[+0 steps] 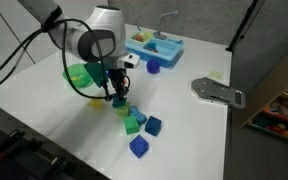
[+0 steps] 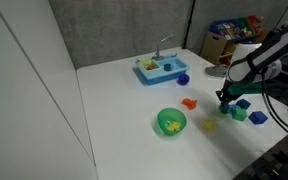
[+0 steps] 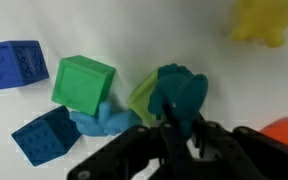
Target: Put the green toy in the green bowl
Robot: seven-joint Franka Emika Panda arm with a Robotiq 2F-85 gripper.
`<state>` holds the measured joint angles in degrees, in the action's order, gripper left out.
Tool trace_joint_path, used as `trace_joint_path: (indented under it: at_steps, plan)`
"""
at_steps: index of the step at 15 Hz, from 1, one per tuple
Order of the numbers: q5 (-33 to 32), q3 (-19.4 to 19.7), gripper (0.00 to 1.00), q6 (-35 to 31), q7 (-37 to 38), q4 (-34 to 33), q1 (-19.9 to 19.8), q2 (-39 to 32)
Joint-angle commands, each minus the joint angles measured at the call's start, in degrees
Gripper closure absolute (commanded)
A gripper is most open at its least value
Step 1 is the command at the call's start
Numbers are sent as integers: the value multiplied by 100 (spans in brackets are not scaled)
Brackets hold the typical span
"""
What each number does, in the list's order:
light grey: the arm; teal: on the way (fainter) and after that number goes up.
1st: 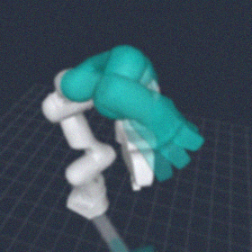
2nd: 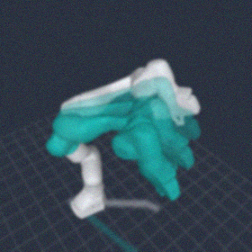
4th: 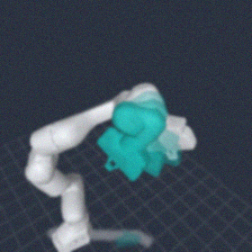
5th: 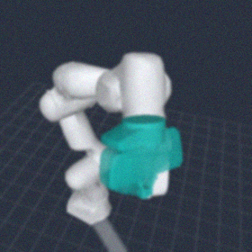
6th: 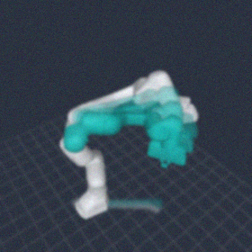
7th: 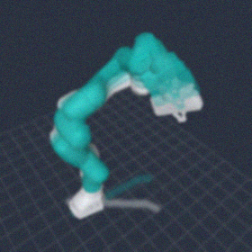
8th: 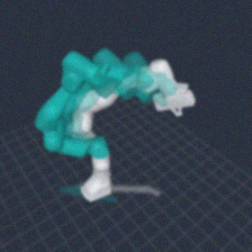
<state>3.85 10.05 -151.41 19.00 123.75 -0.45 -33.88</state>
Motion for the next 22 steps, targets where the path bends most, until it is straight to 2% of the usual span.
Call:
trace_joint_path:
  at_steps: [1, 7, 12, 14, 15, 16, 20, 21, 22]
  plan:
    - [-259, 130, 96, 171, 170, 124, 360, 342]
    - [-587, 118, 95, 325, 307, 294, 757, 960]
    - [-781, -7, 95, 670, 286, 400, 787, 1583]
    - [-820, -45, 95, 709, 218, 490, 688, 1728]
    - [-742, -126, 95, 624, 214, 264, 653, 1441]
    - [-747, -136, 87, 635, 213, 291, 640, 1497]
    - [-739, -166, 87, 633, 208, 291, 627, 1434]
    - [-845, -128, 95, 645, 275, 278, 676, 1419]
    - [-949, -129, 95, 671, 328, 255, 755, 1426]
